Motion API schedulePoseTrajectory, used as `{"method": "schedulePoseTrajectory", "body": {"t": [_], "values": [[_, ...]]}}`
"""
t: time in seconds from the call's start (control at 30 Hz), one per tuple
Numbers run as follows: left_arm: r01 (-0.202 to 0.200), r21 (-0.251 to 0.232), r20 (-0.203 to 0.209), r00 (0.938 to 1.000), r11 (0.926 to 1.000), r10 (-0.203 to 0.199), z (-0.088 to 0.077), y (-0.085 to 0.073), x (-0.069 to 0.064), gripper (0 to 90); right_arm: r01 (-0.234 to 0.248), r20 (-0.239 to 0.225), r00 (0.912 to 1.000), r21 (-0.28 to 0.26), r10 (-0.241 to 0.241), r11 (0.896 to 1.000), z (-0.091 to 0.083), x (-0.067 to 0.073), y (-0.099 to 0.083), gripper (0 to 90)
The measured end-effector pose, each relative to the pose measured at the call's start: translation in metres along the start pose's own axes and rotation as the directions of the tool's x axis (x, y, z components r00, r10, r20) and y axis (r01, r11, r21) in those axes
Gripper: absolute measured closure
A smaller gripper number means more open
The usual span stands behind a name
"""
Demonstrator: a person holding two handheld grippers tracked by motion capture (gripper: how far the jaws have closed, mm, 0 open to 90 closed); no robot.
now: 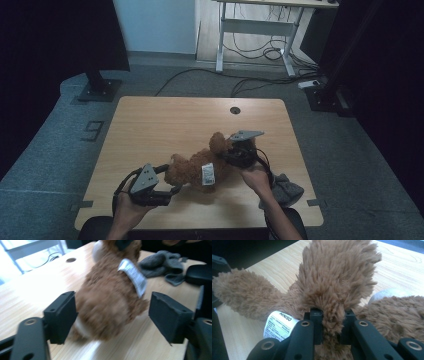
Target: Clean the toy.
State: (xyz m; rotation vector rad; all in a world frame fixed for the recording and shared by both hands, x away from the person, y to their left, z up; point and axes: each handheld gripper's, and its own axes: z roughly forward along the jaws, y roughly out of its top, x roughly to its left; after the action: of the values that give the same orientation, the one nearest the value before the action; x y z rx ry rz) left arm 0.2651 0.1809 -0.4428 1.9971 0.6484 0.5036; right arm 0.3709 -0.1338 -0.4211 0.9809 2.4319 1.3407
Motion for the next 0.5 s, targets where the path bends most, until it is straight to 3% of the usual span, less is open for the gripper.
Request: {"method": "schedulePoseTrajectory", "body": {"t": [0.13, 0.2, 0.27, 0.3, 0.37, 0.5], "values": [[0.029, 0.049, 0.003, 0.9996, 0.9984, -0.029, 0.015, -0.010, 0.003, 18.0, -0.005, 0.001, 1.0000, 0.000, 0.005, 1.000, 0.000, 0.000, 0.000, 77.5], [0.022, 0.059, -0.010, 0.9997, 0.9980, -0.022, 0.023, -0.011, 0.002, 21.8, -0.004, 0.001, 1.0000, 0.002, 0.004, 1.000, 0.001, 0.000, 0.000, 77.5], [0.019, 0.054, -0.023, 0.9996, 0.9984, -0.018, 0.027, -0.009, 0.004, 39.2, -0.001, 0.005, 1.0000, 0.008, 0.001, 1.000, 0.001, -0.001, 0.000, 77.1], [0.030, 0.043, -0.008, 0.9995, 0.9986, -0.030, 0.027, -0.006, 0.006, 49.3, 0.001, 0.012, 0.9999, 0.014, -0.001, 1.000, 0.001, -0.001, 0.000, 76.8], [0.058, 0.017, 0.021, 0.9981, 0.9982, -0.059, 0.023, 0.003, 0.011, 59.5, 0.005, 0.027, 0.9996, 0.024, -0.005, 1.000, 0.002, -0.003, -0.001, 76.0], [0.049, 0.000, 0.039, 0.9980, 0.9988, -0.049, 0.018, 0.027, 0.017, 64.5, -0.015, 0.017, 0.9998, 0.030, 0.014, 0.999, 0.003, -0.011, -0.004, 73.7]]}}
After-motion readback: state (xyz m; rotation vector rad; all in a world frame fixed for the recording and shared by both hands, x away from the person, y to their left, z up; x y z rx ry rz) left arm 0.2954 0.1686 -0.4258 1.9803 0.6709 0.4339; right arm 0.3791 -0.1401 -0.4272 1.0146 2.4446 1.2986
